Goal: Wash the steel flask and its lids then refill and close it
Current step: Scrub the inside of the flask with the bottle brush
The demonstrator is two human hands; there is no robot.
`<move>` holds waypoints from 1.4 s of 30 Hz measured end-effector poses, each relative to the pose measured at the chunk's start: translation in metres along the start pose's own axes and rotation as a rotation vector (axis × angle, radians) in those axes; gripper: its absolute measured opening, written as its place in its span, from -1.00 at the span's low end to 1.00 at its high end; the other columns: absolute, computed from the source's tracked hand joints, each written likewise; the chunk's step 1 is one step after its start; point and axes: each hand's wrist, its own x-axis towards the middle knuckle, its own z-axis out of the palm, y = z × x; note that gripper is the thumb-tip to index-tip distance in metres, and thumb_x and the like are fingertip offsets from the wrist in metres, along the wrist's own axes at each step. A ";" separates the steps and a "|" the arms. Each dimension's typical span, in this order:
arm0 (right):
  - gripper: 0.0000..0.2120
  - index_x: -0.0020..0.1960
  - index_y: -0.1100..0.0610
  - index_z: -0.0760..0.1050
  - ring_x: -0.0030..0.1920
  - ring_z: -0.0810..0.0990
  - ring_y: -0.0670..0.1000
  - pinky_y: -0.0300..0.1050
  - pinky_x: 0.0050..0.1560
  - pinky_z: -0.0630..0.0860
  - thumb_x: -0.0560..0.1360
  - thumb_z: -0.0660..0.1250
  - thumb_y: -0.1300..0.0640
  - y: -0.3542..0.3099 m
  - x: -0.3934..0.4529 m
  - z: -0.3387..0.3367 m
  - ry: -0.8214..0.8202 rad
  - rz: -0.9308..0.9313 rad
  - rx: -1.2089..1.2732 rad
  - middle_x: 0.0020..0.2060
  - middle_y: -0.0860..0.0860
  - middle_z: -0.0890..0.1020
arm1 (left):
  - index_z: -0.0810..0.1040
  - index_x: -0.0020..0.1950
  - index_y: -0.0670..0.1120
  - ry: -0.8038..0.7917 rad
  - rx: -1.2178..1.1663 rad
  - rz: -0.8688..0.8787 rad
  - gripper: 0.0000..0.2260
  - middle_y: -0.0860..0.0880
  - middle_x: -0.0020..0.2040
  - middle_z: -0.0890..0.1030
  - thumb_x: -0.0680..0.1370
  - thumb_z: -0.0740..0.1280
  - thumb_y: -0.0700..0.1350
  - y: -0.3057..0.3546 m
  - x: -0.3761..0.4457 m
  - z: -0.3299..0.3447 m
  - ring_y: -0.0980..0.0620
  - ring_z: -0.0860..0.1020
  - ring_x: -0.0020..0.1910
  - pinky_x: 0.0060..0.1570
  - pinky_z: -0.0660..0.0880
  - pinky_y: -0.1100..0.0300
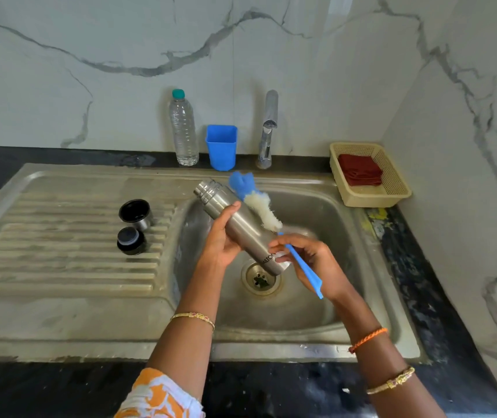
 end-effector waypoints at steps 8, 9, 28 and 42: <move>-0.40 0.39 0.29 0.33 0.31 0.49 0.07 -0.06 0.30 0.44 0.39 0.02 0.58 -0.005 0.002 -0.021 -0.391 0.406 0.242 0.32 0.13 0.48 | 0.49 0.31 -0.14 0.119 -0.016 0.110 -0.31 -0.14 0.08 0.61 0.20 0.58 -0.11 -0.011 0.003 0.001 -0.10 0.57 0.10 0.27 0.46 -0.08; -0.45 0.33 0.34 0.39 0.21 0.57 0.13 -0.07 0.22 0.51 0.38 0.03 0.54 -0.006 0.002 -0.019 -0.296 0.466 0.396 0.23 0.19 0.55 | 0.51 0.27 -0.13 0.129 -0.010 0.139 -0.29 -0.12 0.05 0.61 0.14 0.60 -0.10 -0.010 0.003 0.002 -0.08 0.58 0.08 0.24 0.48 -0.06; -0.80 0.04 0.05 0.63 -0.21 0.50 -0.48 -0.60 -0.16 0.33 0.55 0.24 0.19 -0.030 -0.016 0.020 0.222 0.422 -0.337 0.00 -0.10 0.67 | 0.50 0.11 -0.04 0.225 0.424 0.187 -0.55 0.04 -0.06 0.64 0.32 0.53 -0.34 -0.004 -0.008 0.002 0.07 0.60 -0.10 -0.27 0.55 0.04; -0.61 0.34 0.09 0.46 0.16 0.57 -0.03 -0.51 0.01 0.26 0.53 0.22 0.28 -0.060 0.019 0.002 0.093 0.331 -0.618 0.16 0.05 0.62 | 0.56 -0.01 -0.04 0.005 0.804 0.269 -0.59 0.03 -0.11 0.67 0.26 0.57 -0.36 0.007 -0.012 0.005 0.08 0.64 -0.11 -0.18 0.58 0.16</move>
